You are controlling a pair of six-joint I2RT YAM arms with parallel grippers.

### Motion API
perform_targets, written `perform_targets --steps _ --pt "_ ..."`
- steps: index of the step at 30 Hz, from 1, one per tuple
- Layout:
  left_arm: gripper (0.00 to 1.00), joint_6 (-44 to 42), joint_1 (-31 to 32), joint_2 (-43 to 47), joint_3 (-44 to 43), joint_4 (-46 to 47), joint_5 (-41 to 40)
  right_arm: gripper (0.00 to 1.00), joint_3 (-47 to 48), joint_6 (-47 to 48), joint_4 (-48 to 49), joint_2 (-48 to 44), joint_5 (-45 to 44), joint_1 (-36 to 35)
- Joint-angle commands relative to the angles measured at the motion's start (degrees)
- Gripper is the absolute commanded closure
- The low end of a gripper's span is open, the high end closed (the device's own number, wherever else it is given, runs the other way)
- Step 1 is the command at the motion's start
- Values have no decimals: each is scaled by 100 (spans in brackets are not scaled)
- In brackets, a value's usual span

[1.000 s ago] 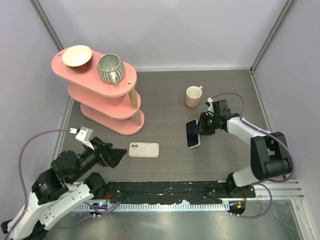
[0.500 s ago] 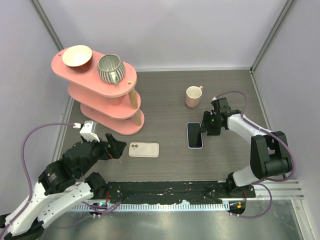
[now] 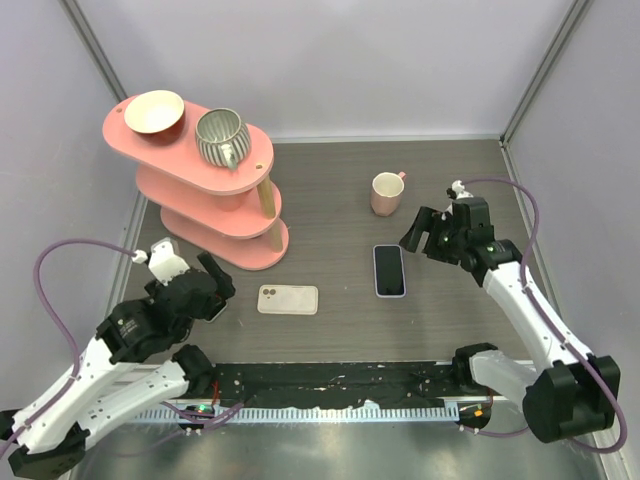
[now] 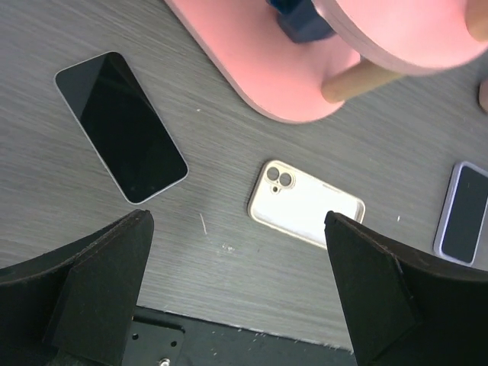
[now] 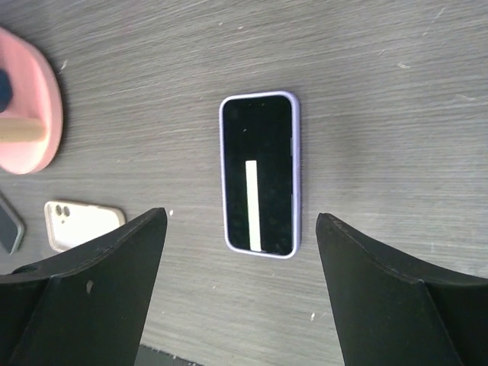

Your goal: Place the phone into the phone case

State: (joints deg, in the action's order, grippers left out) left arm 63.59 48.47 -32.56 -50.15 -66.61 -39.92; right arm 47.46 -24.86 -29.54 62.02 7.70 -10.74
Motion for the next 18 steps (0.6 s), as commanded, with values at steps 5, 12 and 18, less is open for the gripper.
perform_targets --steps 5,12,18 --pt "0 427 -1160 -654 23 490 176 14 -526 -458 404 -813 986 2" --pt "0 250 -2929 -1262 541 984 1909 16 -940 -476 651 -1113 1365 2" --pt "0 -12 -4142 -1665 840 1025 1837 16 -844 -361 642 -1139 1480 2"
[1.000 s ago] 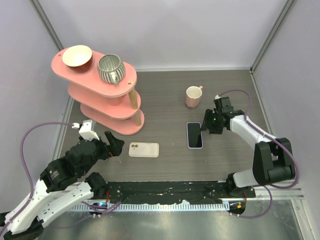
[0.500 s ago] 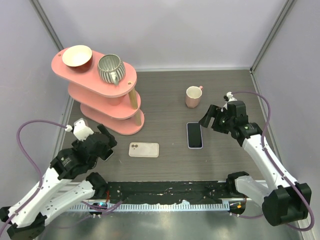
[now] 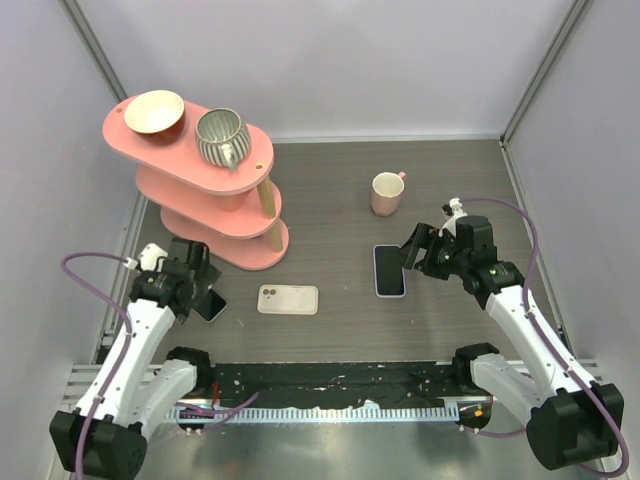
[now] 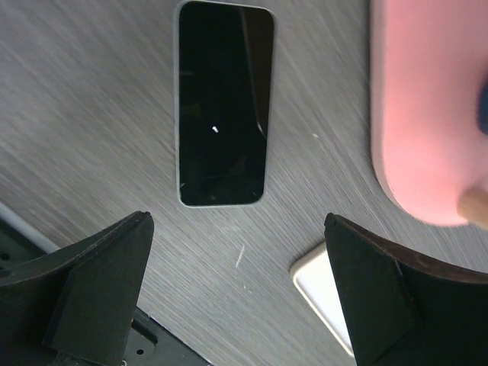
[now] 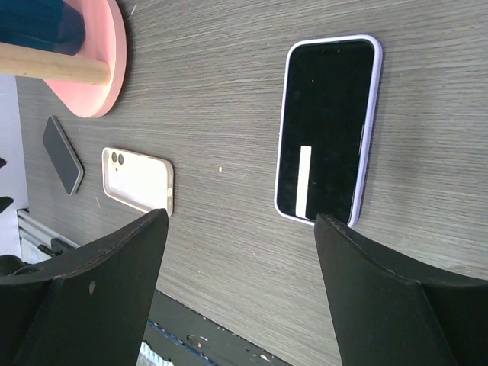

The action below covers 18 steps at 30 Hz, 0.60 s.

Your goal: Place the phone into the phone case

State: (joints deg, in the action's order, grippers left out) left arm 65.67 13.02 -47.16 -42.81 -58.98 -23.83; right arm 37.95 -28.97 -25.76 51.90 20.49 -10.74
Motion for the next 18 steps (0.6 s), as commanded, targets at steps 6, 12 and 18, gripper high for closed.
perform_targets --steps 6,12,18 --pt "0 -432 -1565 -750 633 1195 1251 17 54 120 299 57 297 2" --pt "0 -414 -1662 -1120 589 1501 932 18 63 146 308 -66 280 2" --pt "0 -555 -1671 -1761 440 1627 828 18 80 164 317 -84 289 2"
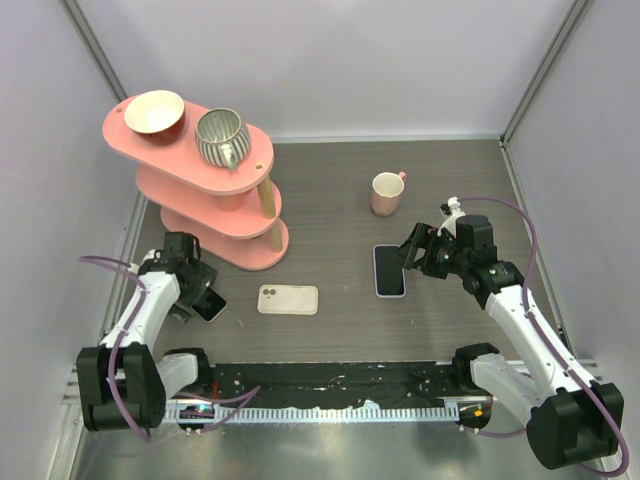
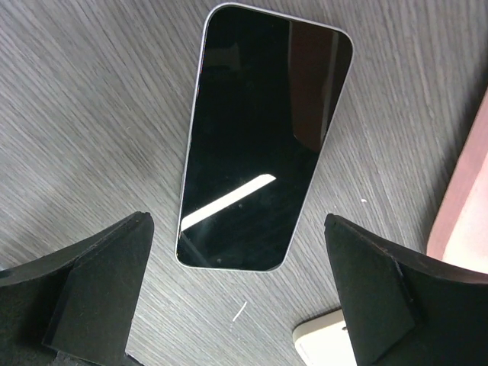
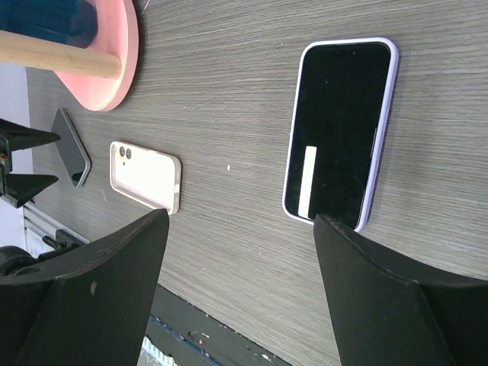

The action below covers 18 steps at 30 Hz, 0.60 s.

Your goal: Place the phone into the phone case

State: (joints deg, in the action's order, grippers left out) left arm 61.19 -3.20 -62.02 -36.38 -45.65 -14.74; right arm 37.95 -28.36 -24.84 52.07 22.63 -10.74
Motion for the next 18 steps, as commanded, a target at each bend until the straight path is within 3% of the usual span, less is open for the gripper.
perform_targets --steps 1,18 --pt "0 -90 -49 -389 -220 285 -73 17 81 120 243 -101 75 2" --pt "3 16 -49 -988 -133 715 -73 17 151 76 331 -4 285 2"
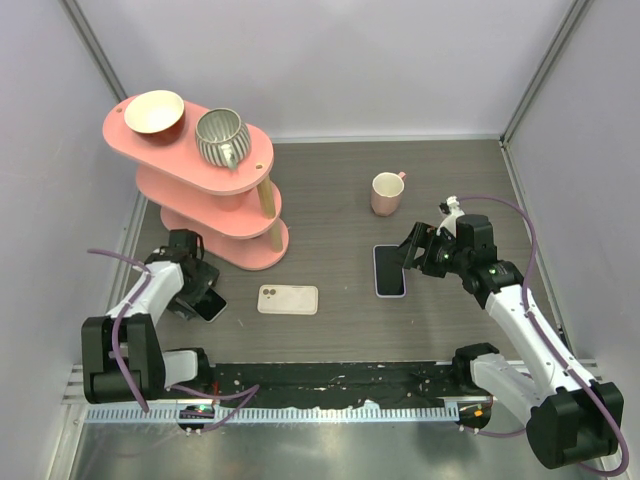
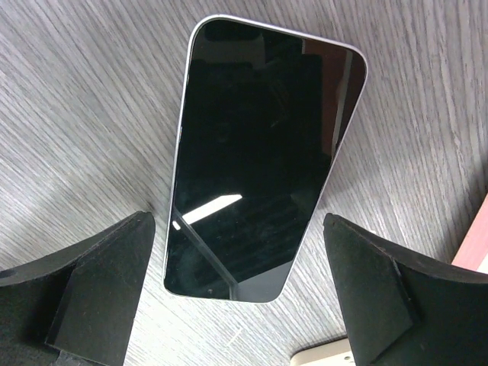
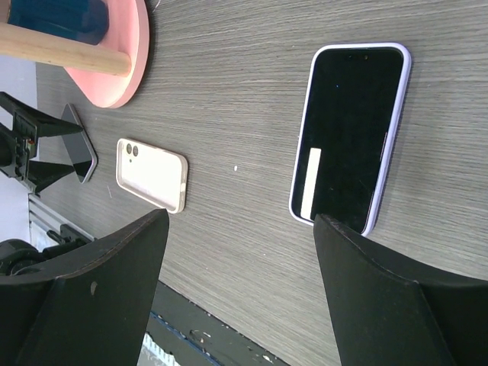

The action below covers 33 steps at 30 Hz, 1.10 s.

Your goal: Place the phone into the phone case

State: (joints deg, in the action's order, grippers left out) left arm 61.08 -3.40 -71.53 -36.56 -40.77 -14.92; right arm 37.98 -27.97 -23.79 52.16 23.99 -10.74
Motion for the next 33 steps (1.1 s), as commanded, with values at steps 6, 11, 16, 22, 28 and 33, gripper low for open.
perform_targets --steps 6,11,16,22,28,33 --pt "5 88 -29 -186 69 430 6 17 157 -33 252 -39 317 11" --pt "6 97 -38 -379 114 474 94 17 184 -25 252 -48 308 2" --pt "8 211 -29 -353 210 483 120 17 175 -34 243 -57 300 2" --pt "8 387 -29 -353 298 343 191 17 219 -60 208 -145 291 11" --pt "12 948 -29 287 395 -271 226 18 52 -183 313 -180 317 11" --pt "5 1283 49 1087 693 -230 612 17 43 -192 366 -136 335 2"
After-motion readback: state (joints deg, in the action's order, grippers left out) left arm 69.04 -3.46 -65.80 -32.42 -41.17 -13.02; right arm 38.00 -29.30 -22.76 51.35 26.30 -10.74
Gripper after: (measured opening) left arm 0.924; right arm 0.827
